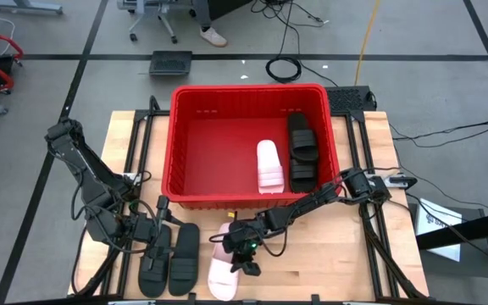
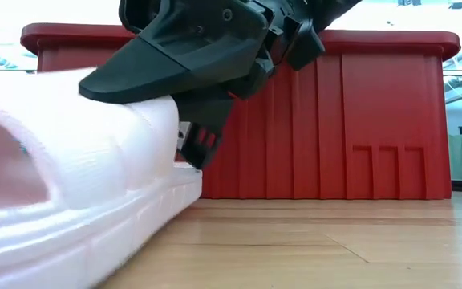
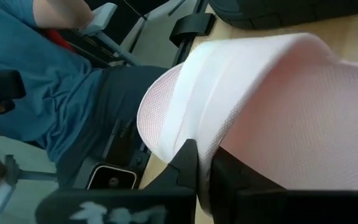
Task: Pick and place slides into bin
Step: Put the pink slide into the red container
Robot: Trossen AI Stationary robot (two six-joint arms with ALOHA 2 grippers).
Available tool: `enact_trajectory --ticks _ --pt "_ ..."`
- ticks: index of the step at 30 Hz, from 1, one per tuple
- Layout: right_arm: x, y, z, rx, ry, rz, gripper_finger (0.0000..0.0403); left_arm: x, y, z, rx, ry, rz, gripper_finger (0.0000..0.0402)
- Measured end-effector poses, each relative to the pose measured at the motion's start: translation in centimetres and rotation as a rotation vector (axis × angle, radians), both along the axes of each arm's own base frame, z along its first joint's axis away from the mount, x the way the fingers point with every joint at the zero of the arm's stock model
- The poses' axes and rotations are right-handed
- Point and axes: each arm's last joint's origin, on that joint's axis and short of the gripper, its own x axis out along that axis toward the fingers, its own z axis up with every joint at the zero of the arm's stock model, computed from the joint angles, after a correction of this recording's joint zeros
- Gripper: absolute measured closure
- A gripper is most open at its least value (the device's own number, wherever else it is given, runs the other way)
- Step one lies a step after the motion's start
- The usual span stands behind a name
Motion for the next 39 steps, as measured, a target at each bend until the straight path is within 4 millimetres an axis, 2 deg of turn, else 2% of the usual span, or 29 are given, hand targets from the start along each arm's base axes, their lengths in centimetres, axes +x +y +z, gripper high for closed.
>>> enact_trajectory --ticks 5,22,27,33,39 --pt "0.0 0.2 1.6 -0.001 -0.093 0.023 0.0399 0.0 0.0 0.0 0.001 0.0 0.0 0.0149" --pt "0.4 0.6 4.6 0.089 -0.337 0.112 0.0399 0.0 0.0 0.3 0.018 -0.033 0.019 0.0149" --pt "0.0 0.1 7.5 0.07 -0.443 0.123 0.0399 0.1 0.1 0.8 0.026 -0.069 0.031 0.0149" --pt "-1.7 -0.5 12.3 0.007 -0.602 0.164 0.0399 0.1 0.1 1.1 0.033 -0.098 0.031 0.0149" --pt "-3.8 -3.1 16.4 -0.051 -0.601 0.146 0.0399 0.0 0.5 1.3 0.063 -0.11 0.116 0.0149"
